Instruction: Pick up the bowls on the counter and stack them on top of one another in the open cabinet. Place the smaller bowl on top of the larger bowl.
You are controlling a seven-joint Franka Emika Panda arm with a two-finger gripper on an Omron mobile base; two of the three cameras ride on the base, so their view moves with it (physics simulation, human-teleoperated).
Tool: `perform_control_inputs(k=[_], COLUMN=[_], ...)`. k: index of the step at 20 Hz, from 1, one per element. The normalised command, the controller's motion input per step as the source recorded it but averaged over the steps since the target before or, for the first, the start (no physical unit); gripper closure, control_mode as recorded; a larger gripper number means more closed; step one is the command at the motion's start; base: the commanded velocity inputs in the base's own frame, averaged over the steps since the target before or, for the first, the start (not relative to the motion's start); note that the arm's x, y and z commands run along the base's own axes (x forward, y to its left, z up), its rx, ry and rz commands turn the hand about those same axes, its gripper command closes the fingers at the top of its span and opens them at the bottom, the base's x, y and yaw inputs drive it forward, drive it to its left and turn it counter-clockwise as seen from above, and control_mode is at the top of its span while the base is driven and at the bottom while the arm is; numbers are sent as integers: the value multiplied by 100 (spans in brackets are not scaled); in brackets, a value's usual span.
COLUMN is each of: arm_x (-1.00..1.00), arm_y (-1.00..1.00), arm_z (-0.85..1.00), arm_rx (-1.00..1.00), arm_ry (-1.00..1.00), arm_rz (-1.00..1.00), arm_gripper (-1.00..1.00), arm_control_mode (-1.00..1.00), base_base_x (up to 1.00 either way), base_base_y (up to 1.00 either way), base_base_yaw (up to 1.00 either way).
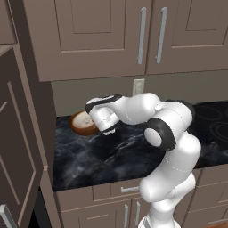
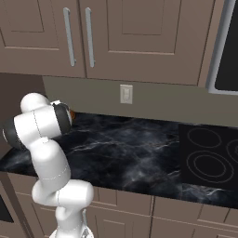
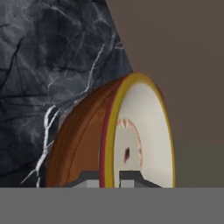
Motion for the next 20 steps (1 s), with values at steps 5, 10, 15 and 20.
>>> perform_control_inputs(k=[5,10,15,20], arm_x=[0,0,-6,-33], arm_y=[0,0,-7,-12], arm_z=[4,34,53,39], arm_rx=[0,0,0,0], arm_ry=[0,-1,0,5], arm_rz=[0,0,0,-1], arm_gripper=[-100,-100,-100,-100], arm_control_mode=[-100,-100,-100,-100], base_base_x=[0,0,0,0], base_base_y=[0,0,0,0], base_base_yaw=[0,0,0,0])
